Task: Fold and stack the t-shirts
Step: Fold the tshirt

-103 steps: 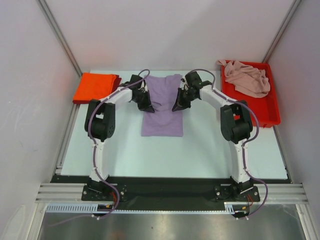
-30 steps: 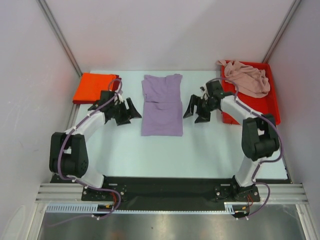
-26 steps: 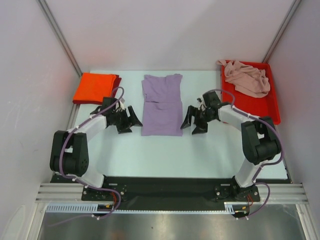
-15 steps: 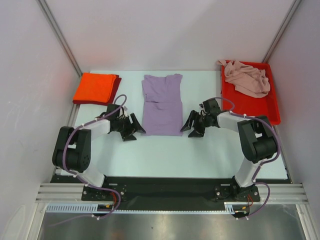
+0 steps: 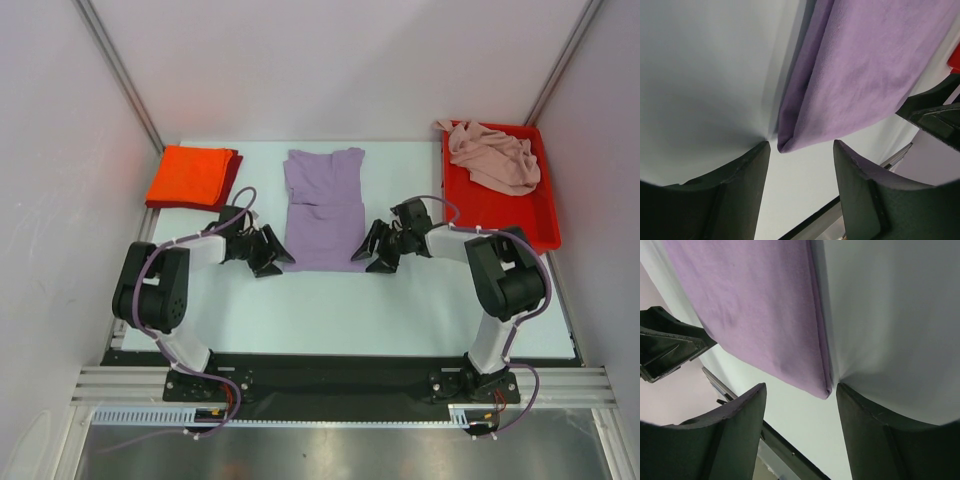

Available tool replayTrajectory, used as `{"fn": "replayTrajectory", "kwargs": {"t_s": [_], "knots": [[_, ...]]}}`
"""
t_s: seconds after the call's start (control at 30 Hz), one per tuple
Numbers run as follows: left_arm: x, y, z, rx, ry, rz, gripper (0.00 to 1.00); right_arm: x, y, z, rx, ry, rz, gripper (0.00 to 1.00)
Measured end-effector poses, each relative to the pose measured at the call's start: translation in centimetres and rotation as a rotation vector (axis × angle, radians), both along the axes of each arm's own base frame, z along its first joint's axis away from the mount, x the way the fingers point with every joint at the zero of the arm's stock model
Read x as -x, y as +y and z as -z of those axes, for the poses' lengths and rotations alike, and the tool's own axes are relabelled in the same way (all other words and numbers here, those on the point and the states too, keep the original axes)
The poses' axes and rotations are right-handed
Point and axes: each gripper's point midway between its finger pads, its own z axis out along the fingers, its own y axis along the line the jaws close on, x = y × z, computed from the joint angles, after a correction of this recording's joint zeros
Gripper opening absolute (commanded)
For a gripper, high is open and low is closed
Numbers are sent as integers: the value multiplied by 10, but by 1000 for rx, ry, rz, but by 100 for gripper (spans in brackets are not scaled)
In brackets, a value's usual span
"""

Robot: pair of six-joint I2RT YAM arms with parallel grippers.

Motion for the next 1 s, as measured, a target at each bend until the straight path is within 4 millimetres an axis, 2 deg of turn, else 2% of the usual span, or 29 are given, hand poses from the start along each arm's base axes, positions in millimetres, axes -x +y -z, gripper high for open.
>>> {"fn": "replayTrajectory", "kwargs": {"t_s": [0.3, 0.43, 0.53, 0.6, 0.63, 0.67, 0.7, 0.73, 0.77, 0.9, 1.0], "knots": [[-4, -3, 3, 10, 9, 4, 54, 0, 4, 2, 0, 4, 4, 59], [-5, -3, 4, 2, 11, 3, 47, 0, 4, 4, 2, 5, 5, 56], [-5, -3, 7, -3, 18, 2, 38, 0, 4, 6, 5, 9, 4, 51], [-6, -2, 9, -10, 23, 3, 26, 0, 6, 7, 3, 8, -3, 40], [-6, -2, 10, -14, 25, 4, 17, 0, 7, 9, 6, 8, -8, 32], [-6, -1, 12, -21, 28, 5, 8, 0, 9, 11, 12, 7, -17, 17], [-5, 1, 14, -33, 26, 10, 1, 0, 11, 14, 23, 2, -30, 10], [-5, 1, 14, -34, 27, 11, 1, 1, 14, 17, 30, 5, -37, 3], [-5, 1, 14, -37, 22, 18, 0, 2, 15, 17, 33, 6, -43, 0], [-2, 2, 13, -56, 4, 33, 0, 5, 16, 16, 72, -21, -56, 0], [15, 8, 13, -84, -7, 38, 0, 18, 11, 15, 117, -30, -76, 0]]}}
